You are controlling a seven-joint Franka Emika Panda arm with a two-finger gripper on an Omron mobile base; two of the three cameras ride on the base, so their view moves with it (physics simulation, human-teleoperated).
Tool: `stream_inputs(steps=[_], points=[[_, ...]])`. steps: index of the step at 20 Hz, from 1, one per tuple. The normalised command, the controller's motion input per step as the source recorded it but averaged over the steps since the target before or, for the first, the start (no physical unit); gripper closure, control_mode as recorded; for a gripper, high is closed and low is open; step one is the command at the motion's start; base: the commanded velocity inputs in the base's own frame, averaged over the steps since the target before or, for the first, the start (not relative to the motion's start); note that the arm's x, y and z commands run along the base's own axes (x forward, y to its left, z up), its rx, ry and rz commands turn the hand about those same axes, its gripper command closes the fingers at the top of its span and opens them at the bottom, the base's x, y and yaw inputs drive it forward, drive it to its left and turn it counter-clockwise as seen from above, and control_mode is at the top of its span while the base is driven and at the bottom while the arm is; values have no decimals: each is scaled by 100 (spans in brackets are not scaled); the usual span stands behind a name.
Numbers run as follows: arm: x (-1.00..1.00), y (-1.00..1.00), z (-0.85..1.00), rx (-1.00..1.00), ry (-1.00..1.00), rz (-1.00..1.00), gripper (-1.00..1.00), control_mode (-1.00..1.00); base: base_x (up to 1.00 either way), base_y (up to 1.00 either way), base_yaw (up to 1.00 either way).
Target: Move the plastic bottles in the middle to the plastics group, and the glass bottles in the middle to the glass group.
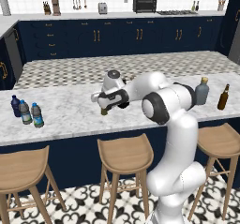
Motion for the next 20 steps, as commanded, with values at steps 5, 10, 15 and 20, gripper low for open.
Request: stream_inputs(steps=[5,10,15,20], points=[[18,0,-7,0,0,0,-100,-100,0,0,0],[7,2,-4,0,0,0,-100,-100,0,0,0],[4,5,-11,0,0,0,-100,-100,0,0,0],[9,3,-8,0,0,0,-100,-100,0,0,0]])
